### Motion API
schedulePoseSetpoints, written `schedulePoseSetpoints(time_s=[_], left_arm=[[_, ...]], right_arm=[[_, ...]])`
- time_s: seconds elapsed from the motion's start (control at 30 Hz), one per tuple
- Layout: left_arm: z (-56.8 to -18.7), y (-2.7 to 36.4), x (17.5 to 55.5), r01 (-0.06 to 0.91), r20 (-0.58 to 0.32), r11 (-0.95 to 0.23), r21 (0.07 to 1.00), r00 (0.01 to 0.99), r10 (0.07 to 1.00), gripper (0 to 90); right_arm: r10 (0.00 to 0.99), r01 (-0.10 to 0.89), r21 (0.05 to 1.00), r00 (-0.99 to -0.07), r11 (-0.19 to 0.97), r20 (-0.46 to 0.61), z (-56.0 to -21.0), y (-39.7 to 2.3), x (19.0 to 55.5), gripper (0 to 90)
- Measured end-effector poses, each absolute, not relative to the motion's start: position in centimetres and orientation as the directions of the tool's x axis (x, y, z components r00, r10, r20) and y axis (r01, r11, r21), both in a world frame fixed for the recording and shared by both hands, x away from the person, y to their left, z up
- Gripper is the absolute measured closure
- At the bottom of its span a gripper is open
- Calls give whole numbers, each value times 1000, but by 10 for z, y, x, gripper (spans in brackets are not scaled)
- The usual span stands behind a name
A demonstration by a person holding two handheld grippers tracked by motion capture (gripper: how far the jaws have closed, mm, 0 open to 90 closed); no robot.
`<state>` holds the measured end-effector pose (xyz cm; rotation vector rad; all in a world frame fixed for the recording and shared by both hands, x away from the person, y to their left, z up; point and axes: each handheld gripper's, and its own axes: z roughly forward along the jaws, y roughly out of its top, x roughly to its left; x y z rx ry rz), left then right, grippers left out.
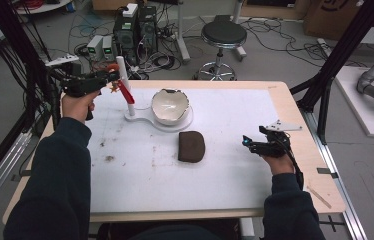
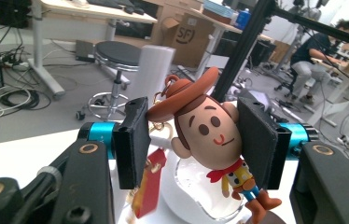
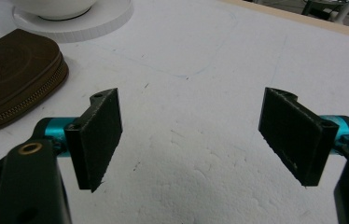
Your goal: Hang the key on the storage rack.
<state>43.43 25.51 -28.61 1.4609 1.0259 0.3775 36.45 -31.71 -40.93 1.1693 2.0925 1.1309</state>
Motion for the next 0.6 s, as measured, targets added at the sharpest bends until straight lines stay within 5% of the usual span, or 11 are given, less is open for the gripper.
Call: schedulePoseSetpoints(time_s=[0.23,0.6], left_arm=[[-303,269,434,389,-363,168,906,507,781,459],[-325,269,429,376,-223,37,926,466,856,442]], right_arm=[[853,456,840,-522,294,-15,-410,-316,365,218],[850,455,838,-526,301,-20,-410,-315,364,218]])
